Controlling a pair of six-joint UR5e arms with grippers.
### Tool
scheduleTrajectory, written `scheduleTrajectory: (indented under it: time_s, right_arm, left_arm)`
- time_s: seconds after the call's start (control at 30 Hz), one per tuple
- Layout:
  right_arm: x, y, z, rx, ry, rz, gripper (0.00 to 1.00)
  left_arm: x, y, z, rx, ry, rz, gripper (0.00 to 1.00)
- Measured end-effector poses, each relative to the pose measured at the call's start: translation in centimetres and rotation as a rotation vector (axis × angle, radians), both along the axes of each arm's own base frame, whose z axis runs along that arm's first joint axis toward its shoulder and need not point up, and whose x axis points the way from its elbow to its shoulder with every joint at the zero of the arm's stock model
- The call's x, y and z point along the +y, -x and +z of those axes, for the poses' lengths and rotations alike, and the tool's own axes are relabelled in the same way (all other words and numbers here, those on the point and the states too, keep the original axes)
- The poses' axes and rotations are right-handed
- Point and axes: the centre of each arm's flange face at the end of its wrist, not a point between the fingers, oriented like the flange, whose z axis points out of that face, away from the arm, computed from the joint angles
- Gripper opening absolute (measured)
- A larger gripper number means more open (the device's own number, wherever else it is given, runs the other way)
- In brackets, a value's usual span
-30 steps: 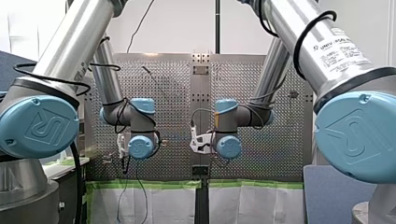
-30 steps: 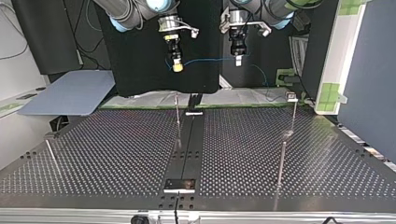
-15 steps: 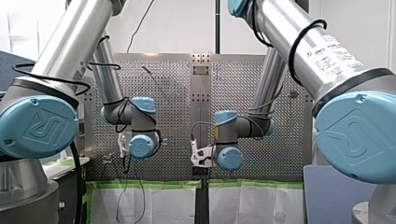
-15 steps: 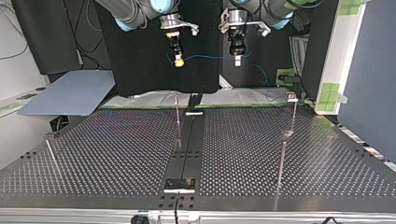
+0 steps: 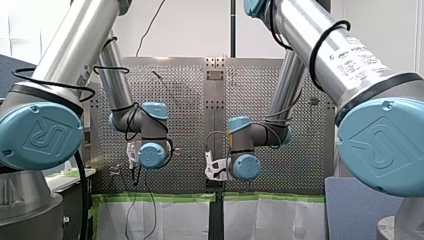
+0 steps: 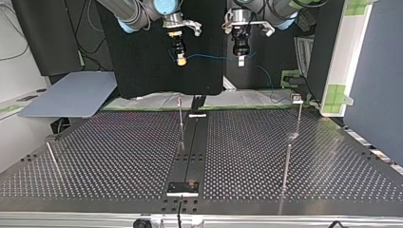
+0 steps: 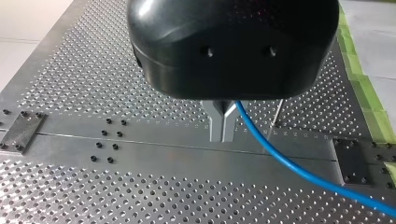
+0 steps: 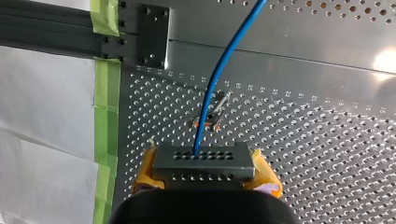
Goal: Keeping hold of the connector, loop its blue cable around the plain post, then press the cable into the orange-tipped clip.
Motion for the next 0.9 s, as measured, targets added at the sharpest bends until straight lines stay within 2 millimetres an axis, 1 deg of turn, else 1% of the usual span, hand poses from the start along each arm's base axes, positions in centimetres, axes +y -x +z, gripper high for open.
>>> scheduleTrajectory:
  time_s: [0.3, 0.43, 0.57, 0.73, 0.9]
  right_arm:
    - [0.0, 0.1, 0.0, 0.003, -0.003, -0.002, 0.0]
    - [-0.2, 0.6, 0.6, -0.008, -0.008, -0.027, 0.0]
    - [-0.7, 0.6, 2.0, -0.049, -0.005, -0.047, 0.0]
    - [-1.2, 0.3, 4.1, -0.111, -0.011, -0.035, 0.0]
    - [-1.8, -0.5, 6.9, -0.173, -0.018, -0.018, 0.0]
  left_arm:
    - [0.0, -0.1, -0.1, 0.006, -0.009, -0.001, 0.0]
    - [-0.1, -0.4, 0.4, 0.009, -0.032, -0.005, 0.0]
    - [-0.1, -0.7, 1.7, -0.001, -0.03, -0.005, 0.0]
    - [-0.3, -1.3, 3.7, -0.021, 0.003, -0.001, 0.0]
    - [-0.4, -2.1, 6.2, -0.047, 0.043, 0.026, 0.0]
